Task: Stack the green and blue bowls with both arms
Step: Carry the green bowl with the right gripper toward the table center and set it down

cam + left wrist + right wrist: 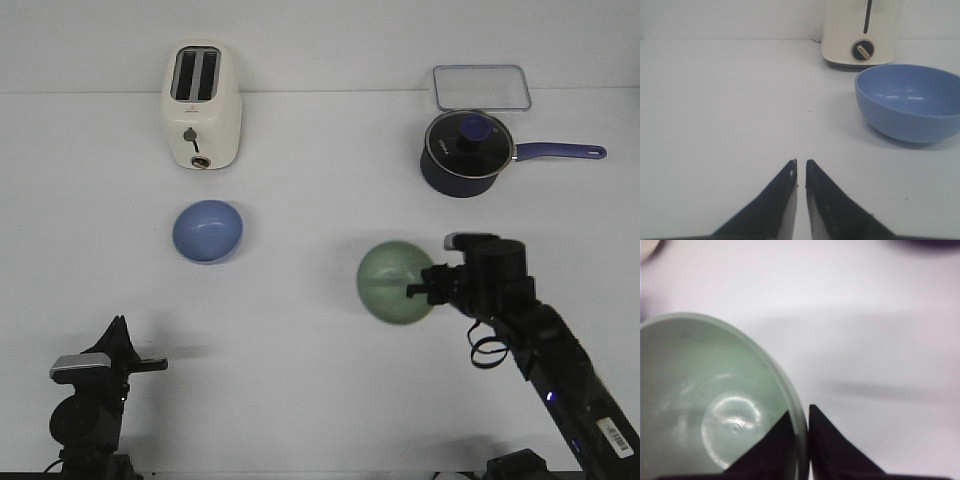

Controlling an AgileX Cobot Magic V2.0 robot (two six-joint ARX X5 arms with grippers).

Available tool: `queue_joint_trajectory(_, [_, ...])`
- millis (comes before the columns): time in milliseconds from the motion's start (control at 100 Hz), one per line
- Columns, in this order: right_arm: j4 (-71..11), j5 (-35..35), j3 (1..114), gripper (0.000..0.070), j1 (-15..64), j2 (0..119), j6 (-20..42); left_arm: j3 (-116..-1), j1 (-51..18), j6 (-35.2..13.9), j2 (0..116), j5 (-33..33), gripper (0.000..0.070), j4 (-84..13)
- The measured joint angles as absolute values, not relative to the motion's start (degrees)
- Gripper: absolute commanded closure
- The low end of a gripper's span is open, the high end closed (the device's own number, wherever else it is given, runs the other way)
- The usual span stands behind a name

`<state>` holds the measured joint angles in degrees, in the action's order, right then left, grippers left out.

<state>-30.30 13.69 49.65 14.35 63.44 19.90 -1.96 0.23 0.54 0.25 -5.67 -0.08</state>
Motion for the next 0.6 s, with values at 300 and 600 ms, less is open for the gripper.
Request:
queue_joint_trajectory(300, [-22.98, 6.17, 42.28, 0.0697, 31.97, 66.52, 26.24, -1.96, 0.23, 0.54, 0.25, -5.67, 0.0685, -0.08])
queue_joint_trajectory(600, [-23.64, 3.11, 42.28, 0.0696, 34.15, 72.42, 26.68, -1.96, 0.23, 0.54, 0.27, -5.67, 0.0685, -0.10])
